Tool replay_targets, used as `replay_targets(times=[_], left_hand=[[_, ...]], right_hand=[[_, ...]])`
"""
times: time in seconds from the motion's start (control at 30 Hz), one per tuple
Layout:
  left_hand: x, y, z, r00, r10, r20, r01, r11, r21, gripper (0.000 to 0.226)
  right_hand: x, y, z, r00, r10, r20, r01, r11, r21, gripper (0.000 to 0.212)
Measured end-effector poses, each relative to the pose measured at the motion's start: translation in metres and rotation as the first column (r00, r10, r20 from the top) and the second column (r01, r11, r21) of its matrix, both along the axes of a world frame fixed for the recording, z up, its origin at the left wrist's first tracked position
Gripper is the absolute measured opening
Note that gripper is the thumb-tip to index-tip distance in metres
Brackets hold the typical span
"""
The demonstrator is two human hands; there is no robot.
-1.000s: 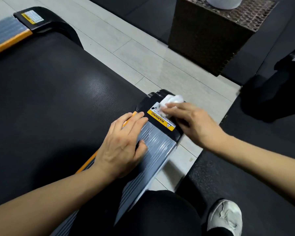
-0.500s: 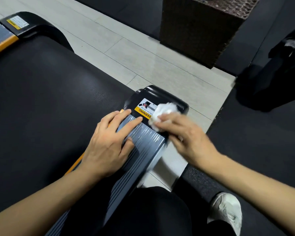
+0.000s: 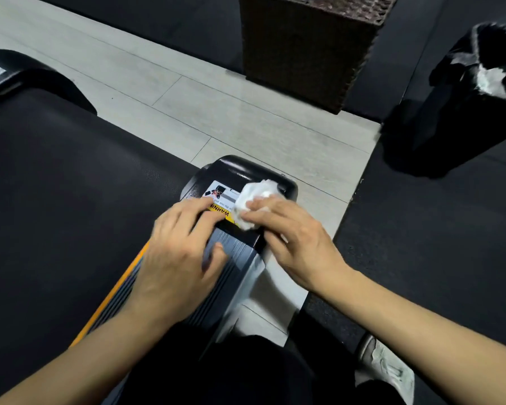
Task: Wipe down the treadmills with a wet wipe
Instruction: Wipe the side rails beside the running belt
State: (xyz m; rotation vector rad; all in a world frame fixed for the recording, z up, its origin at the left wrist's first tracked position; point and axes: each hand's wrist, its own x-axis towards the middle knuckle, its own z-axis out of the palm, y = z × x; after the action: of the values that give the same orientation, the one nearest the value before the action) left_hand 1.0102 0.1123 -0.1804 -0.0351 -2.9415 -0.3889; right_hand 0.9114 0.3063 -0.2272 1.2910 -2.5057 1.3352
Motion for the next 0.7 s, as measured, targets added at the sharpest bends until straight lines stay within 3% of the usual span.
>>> replay_targets(times=[0.17,0.33,0.4,0.53,0.7], left_hand=[[-0.025,0.016,-0.007,0.996,-0.09,0.004,0.09,0.995,0.041,0.039],[-0.057,0.017,-0.005,0.999,-0.047,-0.02,0.048,0.998,0.044,0.039],[-0.065,0.015,-0.004,0.999,-0.043,0.011,0.042,0.998,0.041,0.041],[-0.074,0.017,-0.005,0.993,-0.029,0.114,0.023,0.998,0.054,0.045],[-0.076,0.021,-0.006,0.988,0.011,0.157,-0.021,0.998,0.062,0.046]], right_hand=[[-0.045,-0.006,0.003,0.905,-0.34,0.257,0.36,0.932,-0.034,0.04],[-0.031,0.003,0.002,0.981,-0.157,0.118,0.162,0.986,-0.031,0.042],[-0.043,0.007,-0.003,0.964,-0.19,0.183,0.206,0.976,-0.072,0.041],[-0.075,0.011,-0.031,0.755,-0.404,0.517,0.444,0.894,0.05,0.036],[-0.093,0.021,-0.082,0.545,-0.392,0.741,0.424,0.892,0.16,0.031]])
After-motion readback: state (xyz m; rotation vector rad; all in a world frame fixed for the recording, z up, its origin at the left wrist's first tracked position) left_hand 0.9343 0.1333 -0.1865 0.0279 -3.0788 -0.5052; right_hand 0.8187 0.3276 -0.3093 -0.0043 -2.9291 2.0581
